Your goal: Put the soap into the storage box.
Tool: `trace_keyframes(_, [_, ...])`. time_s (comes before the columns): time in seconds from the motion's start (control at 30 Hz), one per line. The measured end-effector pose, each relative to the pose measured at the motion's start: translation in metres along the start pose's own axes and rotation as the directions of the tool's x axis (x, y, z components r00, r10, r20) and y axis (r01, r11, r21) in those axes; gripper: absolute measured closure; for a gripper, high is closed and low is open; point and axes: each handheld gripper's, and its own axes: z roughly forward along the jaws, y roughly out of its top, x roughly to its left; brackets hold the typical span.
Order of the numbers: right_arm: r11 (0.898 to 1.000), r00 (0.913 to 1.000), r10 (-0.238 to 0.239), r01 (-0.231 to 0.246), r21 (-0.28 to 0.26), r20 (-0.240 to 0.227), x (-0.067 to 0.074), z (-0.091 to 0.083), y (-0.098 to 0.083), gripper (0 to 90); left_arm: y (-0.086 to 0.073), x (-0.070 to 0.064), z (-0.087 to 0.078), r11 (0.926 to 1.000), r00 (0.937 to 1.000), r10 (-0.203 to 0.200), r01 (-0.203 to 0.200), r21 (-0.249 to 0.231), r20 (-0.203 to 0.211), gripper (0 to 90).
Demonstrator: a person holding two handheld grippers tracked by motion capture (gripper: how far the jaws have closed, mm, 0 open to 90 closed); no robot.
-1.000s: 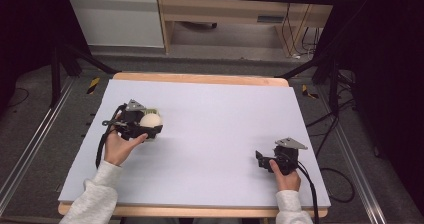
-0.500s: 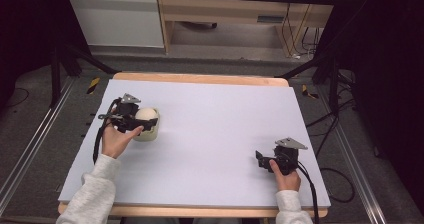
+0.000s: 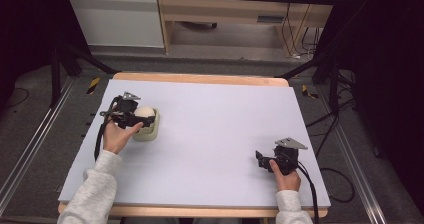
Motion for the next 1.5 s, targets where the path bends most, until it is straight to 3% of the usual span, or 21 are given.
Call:
trace_keyframes(0.2, [1.000, 1.0000, -0.001, 0.001, 0.000, 0.000, 0.000, 0.000, 0.000, 5.4, 0.000, 0.001, 0.005, 0.9999, 1.0000, 0.009, -0.009, 0.012, -0.003, 24.2])
trace_keyframes(0.87, [1.000, 1.0000, 0.002, -0.002, 0.002, 0.000, 0.000, 0.000, 0.000, 5.4, -0.008, 0.012, 0.022, 0.9984, 0.9997, -0.014, 0.015, 0.055, -0.020, 24.2])
trace_keyframes(1.5, [1.000, 1.0000, 0.003, -0.003, 0.003, -0.002, 0.000, 0.000, 0.000, 5.4, -0.015, 0.014, 0.031, 0.9970, 0.9995, -0.024, 0.025, 0.073, -0.022, 24.2])
